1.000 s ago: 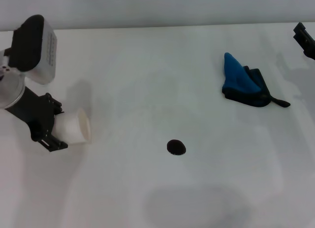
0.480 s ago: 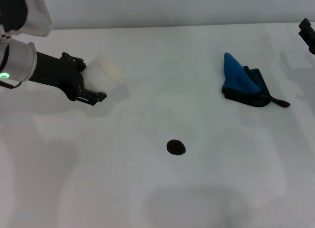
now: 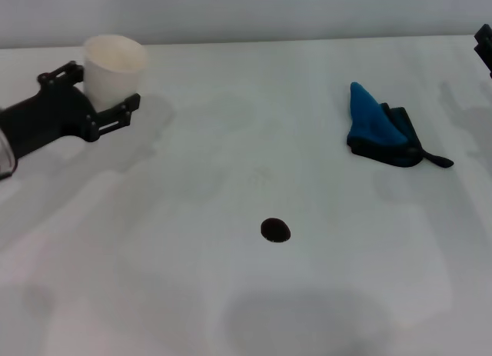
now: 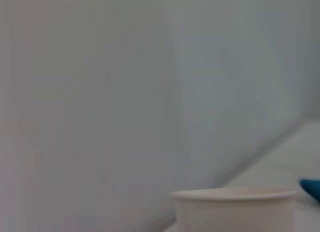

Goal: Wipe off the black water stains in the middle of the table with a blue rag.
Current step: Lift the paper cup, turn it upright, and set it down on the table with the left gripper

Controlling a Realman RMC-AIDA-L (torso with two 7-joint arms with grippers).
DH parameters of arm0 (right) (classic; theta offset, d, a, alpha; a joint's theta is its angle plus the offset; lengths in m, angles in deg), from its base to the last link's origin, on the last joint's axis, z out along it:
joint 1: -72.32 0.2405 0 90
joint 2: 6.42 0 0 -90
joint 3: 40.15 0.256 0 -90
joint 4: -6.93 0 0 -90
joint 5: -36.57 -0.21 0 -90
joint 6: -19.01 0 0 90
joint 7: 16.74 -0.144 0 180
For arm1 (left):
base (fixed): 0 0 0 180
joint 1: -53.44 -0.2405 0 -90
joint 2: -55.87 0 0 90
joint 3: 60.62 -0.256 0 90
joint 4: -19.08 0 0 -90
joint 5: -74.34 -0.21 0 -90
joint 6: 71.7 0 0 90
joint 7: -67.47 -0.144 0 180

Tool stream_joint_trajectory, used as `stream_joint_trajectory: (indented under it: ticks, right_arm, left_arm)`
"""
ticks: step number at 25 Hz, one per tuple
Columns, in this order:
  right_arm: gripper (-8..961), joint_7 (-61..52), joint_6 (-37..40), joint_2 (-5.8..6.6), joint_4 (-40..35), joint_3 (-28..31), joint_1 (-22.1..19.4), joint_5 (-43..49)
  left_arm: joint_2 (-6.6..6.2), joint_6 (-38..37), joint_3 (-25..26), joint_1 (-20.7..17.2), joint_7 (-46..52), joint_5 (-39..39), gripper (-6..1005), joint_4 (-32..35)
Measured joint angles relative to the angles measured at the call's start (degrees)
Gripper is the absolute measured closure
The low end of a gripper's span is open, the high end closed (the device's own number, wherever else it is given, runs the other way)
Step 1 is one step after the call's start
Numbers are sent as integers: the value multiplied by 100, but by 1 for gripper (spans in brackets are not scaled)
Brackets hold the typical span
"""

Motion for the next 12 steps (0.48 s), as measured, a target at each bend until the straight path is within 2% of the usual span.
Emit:
stream_joint_trajectory:
  ticks: [4,7,12]
  right_arm:
    - [97,7,11,6,-29,0,3,33]
    - [97,12,13,8,-51,-18,16,37]
    - [97,20,15,10,-54,-39,39,54]
  left_arm:
    - [6,68,3,-866,-1470,1305,206,945]
    - [20,223,6,-1339,-2630,2060,206,1696]
    - [54,983,8,-1676,-4371,3006,206,2647]
